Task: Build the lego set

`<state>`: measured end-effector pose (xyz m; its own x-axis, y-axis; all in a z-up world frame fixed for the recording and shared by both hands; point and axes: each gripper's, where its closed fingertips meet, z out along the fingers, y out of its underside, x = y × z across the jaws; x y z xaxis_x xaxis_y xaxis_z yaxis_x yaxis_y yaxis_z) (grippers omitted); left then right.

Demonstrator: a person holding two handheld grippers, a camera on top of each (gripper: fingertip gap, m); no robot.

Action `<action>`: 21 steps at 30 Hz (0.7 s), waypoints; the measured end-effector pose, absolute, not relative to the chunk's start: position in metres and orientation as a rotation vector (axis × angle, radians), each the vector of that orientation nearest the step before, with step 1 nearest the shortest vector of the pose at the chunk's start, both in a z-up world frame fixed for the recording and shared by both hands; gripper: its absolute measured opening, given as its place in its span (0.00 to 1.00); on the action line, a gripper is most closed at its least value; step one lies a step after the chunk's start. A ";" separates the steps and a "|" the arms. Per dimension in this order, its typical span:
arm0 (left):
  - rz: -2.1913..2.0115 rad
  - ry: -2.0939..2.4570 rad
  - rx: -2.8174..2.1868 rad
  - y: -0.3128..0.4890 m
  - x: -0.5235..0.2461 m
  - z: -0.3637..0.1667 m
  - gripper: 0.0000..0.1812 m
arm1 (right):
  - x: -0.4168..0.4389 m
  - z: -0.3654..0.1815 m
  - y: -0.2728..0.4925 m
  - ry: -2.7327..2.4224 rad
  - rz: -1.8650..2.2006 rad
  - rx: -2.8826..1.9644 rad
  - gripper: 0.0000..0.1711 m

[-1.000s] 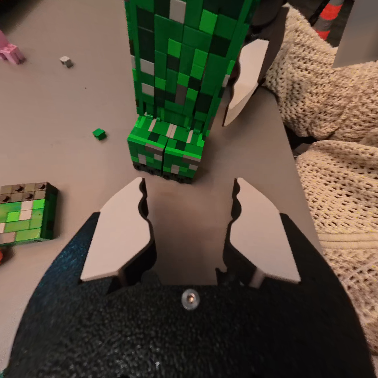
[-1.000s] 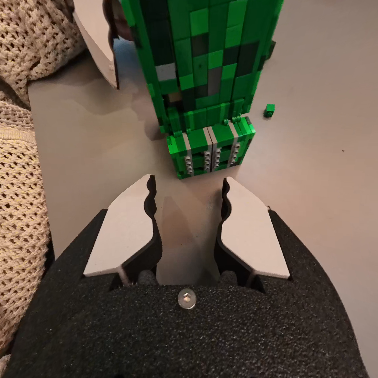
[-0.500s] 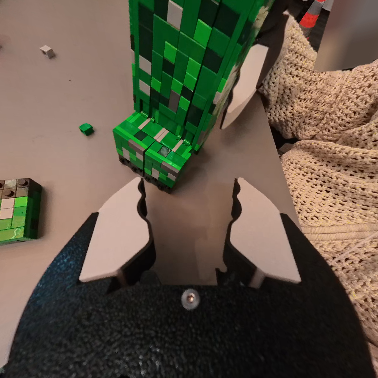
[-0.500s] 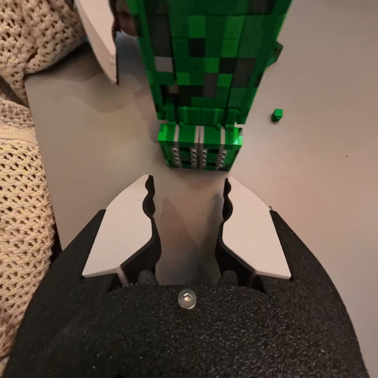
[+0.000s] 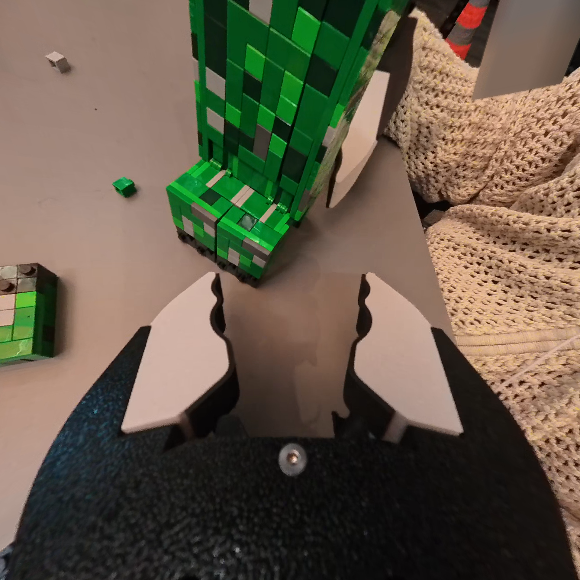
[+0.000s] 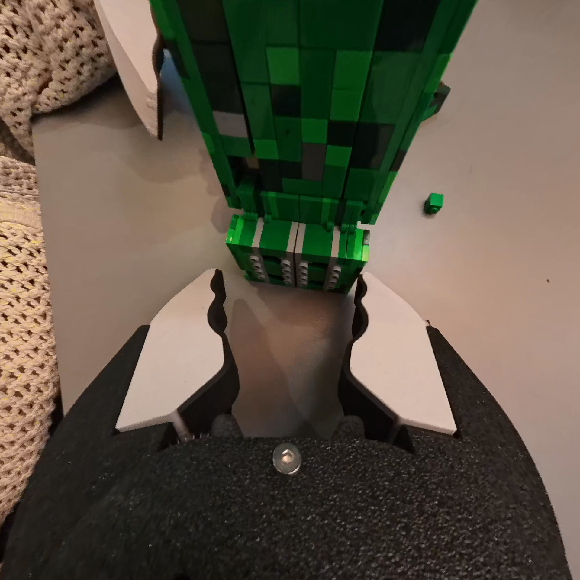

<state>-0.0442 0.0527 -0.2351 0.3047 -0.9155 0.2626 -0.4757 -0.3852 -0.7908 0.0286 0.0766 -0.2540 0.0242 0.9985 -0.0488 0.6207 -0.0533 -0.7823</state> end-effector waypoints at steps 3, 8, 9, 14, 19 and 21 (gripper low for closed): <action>-0.956 1.216 -1.981 0.055 -0.047 -0.233 0.45 | 0.028 -0.254 0.070 -1.667 0.836 -1.724 0.46; -0.932 1.196 -1.983 0.058 -0.054 -0.231 0.46 | 0.025 -0.255 0.053 -1.703 0.828 -1.701 0.45; -0.927 1.190 -1.982 0.059 -0.055 -0.231 0.46 | 0.024 -0.255 0.049 -1.713 0.831 -1.694 0.45; -0.920 1.148 -1.977 0.064 -0.064 -0.226 0.45 | 0.013 -0.256 0.032 -1.768 0.834 -1.650 0.45; -0.916 1.106 -1.965 0.068 -0.073 -0.221 0.45 | 0.002 -0.257 0.021 -1.805 0.866 -1.612 0.43; -0.919 1.091 -1.964 0.069 -0.077 -0.220 0.45 | 0.003 -0.259 0.022 -1.806 0.859 -1.620 0.43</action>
<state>-0.0765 0.0688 -0.2201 0.3934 -0.8865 0.2438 -0.3907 -0.4012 -0.8285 0.0025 0.0224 -0.2587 -0.1131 0.9935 -0.0102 0.6347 0.0643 -0.7701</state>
